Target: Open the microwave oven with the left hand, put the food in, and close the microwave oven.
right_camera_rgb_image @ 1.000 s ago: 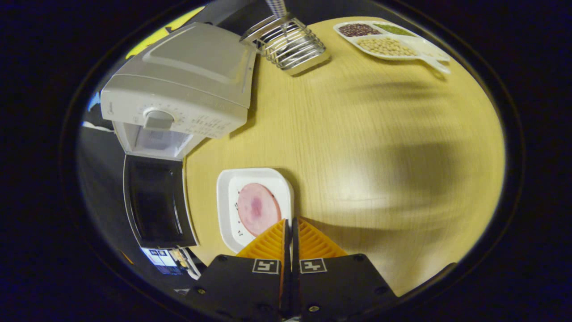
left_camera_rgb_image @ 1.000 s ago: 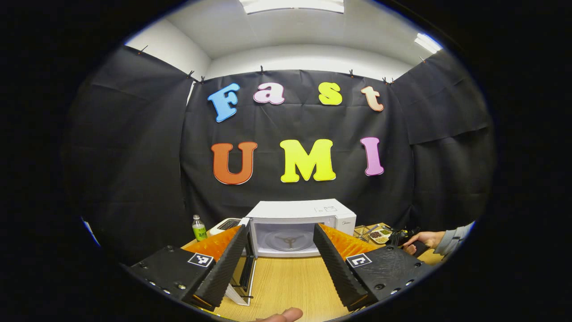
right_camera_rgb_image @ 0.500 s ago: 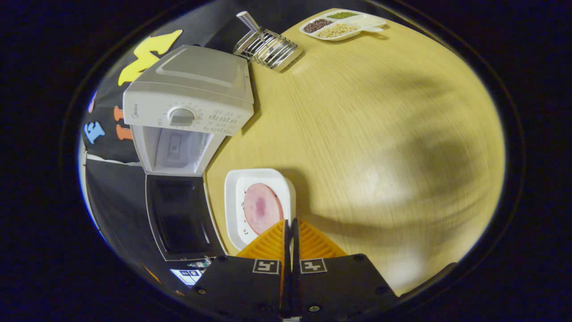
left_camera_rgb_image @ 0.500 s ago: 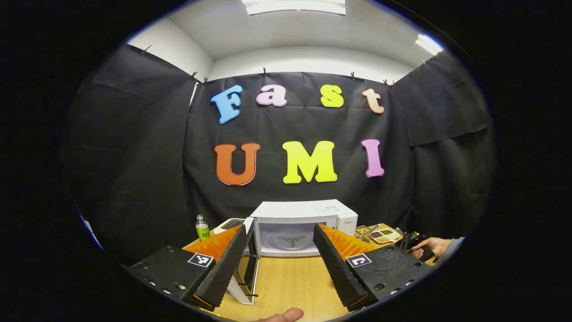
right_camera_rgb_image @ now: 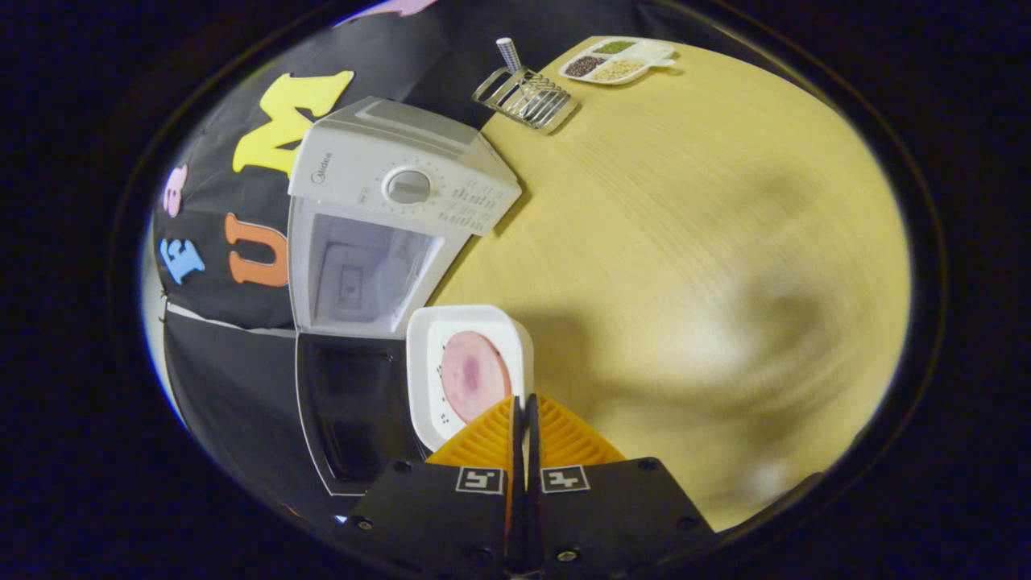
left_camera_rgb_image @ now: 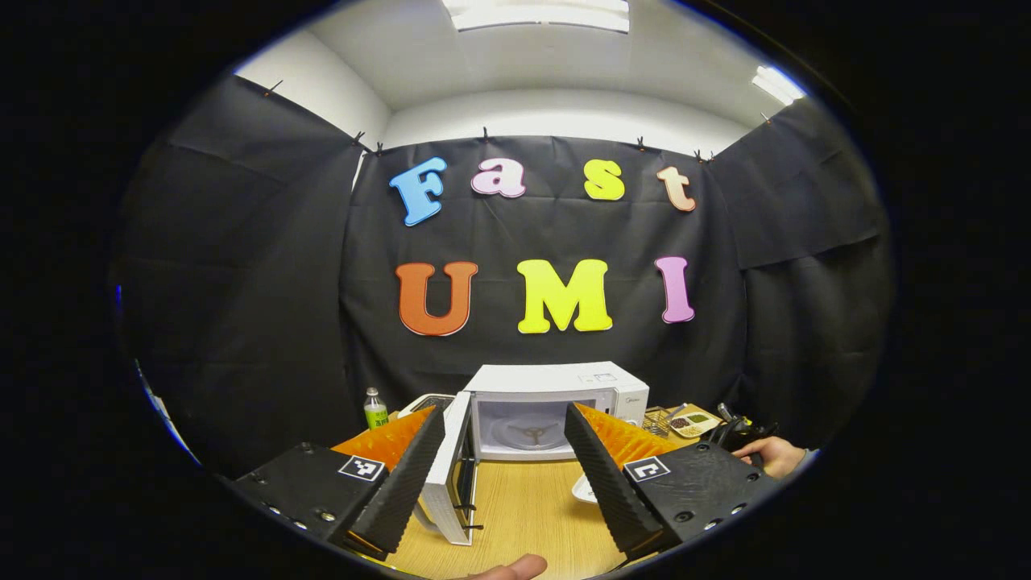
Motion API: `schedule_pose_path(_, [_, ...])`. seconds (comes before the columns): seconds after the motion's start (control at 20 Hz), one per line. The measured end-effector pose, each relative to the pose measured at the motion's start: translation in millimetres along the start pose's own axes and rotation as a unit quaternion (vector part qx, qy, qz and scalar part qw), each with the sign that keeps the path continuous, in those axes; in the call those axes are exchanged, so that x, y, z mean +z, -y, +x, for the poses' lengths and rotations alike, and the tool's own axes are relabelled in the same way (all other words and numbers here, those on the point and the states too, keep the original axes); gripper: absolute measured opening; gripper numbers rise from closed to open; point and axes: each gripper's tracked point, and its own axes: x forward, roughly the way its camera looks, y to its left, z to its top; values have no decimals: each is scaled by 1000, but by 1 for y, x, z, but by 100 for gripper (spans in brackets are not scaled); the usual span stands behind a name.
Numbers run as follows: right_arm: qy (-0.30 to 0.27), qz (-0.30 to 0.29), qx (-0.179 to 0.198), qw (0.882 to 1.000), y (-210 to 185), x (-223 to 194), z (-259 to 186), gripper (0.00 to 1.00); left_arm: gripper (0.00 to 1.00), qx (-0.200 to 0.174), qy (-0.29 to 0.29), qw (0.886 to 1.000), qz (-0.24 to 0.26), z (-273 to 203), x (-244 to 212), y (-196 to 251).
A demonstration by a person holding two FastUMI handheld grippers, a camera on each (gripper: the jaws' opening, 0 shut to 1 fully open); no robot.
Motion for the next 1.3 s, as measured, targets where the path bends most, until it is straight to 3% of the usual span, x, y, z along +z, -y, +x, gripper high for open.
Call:
schedule_pose_path(0.25, [73,61,-13,995,-36,2,31,0,92,10,5,1000,3,-14,2,-17])
schedule_pose_path(0.3, [90,70,-14,993,-44,5,38,0,82,12,6,1000,4,-16,3,-22])
schedule_pose_path(0.35, [106,81,-14,991,-51,6,46,0,81,17,4,1000,5,-18,2,-27])
schedule_pose_path(0.4, [115,90,-9,989,-61,9,55,5,81,22,1,1000,8,-21,-2,-33])
schedule_pose_path(0.5, [124,106,-7,987,-77,8,75,5,82,33,-4,999,9,-25,-5,-41])
schedule_pose_path(0.75, [165,128,-1,978,-114,10,116,0,81,46,-8,999,11,-23,-16,-65])
schedule_pose_path(0.8, [176,132,0,976,-120,12,123,0,92,49,-10,999,14,-23,-18,-68])
schedule_pose_path(0.85, [186,139,-2,973,-125,16,130,0,82,49,-14,999,16,-23,-22,-70])
schedule_pose_path(0.9, [192,148,-2,970,-130,20,138,0,82,48,-17,999,19,-24,-24,-71])
schedule_pose_path(0.95, [199,159,1,967,-136,23,145,0,92,48,-20,998,21,-23,-27,-72])
schedule_pose_path(1.05, [213,173,6,962,-149,33,159,0,92,46,-31,998,26,-19,-35,-74])
schedule_pose_path(1.1, [219,174,5,960,-154,39,167,5,82,46,-35,998,29,-17,-38,-76])
schedule_pose_path(1.15, [227,177,3,958,-158,44,172,5,82,47,-37,998,31,-16,-41,-78])
schedule_pose_path(1.2, [233,181,3,956,-163,49,177,5,92,48,-41,997,32,-14,-43,-81])
schedule_pose_path(1.3, [242,179,5,954,-174,64,188,0,92,50,-47,997,30,-11,-48,-84])
